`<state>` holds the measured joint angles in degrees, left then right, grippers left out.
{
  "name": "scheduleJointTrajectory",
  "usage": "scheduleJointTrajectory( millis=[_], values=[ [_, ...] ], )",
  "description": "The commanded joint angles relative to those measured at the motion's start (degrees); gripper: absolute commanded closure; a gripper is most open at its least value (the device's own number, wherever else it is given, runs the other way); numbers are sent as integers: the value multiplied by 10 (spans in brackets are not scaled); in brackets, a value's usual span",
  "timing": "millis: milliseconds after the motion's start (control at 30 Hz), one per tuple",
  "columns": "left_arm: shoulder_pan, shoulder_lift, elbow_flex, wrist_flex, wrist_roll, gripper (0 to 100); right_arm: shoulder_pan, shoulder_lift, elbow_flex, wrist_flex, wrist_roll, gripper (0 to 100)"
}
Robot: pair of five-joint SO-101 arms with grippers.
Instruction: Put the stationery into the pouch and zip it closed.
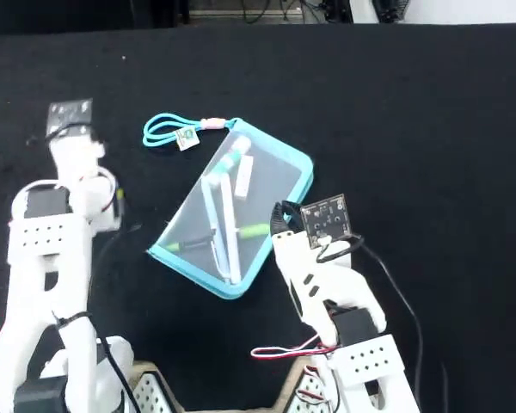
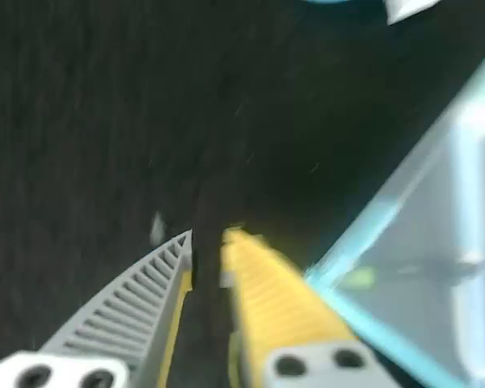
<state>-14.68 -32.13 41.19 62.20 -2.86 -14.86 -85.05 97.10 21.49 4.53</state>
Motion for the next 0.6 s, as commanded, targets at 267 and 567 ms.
scheduleJointTrajectory(
  millis=[267,567],
  values=[
    [-22,-11,160,-90,7,970,-1,-10,-16,11,4,987],
    [-19,-11,231,-156,8,970,-4,-12,-51,60,4,987]
  ],
)
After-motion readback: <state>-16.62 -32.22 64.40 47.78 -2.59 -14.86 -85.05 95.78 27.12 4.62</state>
